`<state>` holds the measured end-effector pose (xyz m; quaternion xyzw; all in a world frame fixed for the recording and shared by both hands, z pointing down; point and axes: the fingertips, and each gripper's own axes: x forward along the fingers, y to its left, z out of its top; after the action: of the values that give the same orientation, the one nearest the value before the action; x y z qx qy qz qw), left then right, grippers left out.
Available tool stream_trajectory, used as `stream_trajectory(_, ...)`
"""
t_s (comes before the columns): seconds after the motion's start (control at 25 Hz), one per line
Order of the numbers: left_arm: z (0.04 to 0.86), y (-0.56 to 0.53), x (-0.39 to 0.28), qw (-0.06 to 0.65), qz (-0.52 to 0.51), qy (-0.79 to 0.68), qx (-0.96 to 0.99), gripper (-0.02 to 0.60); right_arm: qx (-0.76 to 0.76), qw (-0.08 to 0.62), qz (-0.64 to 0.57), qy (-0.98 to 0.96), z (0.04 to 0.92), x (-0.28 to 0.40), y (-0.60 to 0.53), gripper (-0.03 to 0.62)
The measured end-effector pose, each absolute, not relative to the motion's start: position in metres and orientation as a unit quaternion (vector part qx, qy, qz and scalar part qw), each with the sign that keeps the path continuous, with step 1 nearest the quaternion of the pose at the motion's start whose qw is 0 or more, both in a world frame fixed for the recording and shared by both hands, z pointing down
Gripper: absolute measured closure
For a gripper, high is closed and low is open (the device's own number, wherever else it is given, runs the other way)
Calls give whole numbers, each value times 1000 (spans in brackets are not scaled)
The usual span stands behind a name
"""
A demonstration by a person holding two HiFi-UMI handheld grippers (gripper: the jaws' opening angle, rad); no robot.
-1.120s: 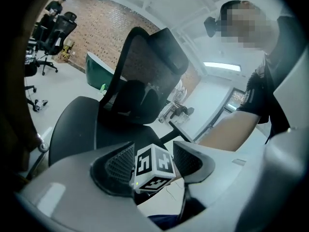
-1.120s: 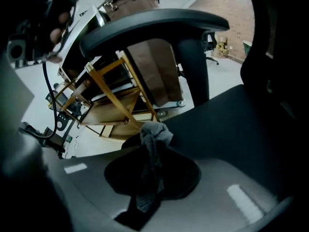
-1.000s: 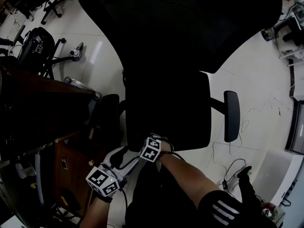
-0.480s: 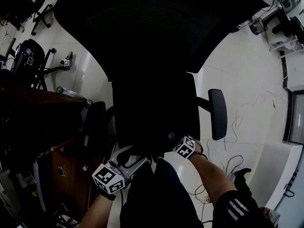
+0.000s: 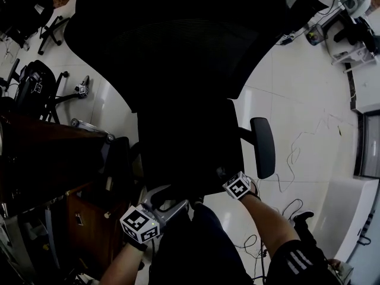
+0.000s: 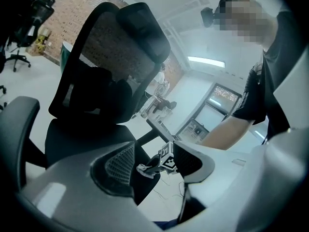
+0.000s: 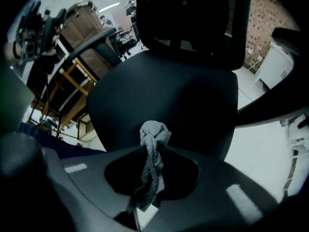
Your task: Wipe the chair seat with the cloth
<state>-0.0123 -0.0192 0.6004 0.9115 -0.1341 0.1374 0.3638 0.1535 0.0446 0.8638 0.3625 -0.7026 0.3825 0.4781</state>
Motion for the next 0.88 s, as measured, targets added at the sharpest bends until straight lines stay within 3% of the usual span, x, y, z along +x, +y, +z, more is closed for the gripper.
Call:
stream_trajectory(0.28,534,-37,-19,339,114,-166,919,308,423,165,435,-778,702,100,-14,537)
stream_trajectory(0.36,506,-43,-23,325,102,-182,922,304,422,106,422,-795,644,92,-26,537)
stream_trajectory(0.52,459,-33,-43,307,96,-209,924,293,416,50,387,-822,549,78,-16,537)
stream_trajectory(0.88,388,33,-83,269,70,-202,939,293,443,-5,303,-844,405,54,46,537)
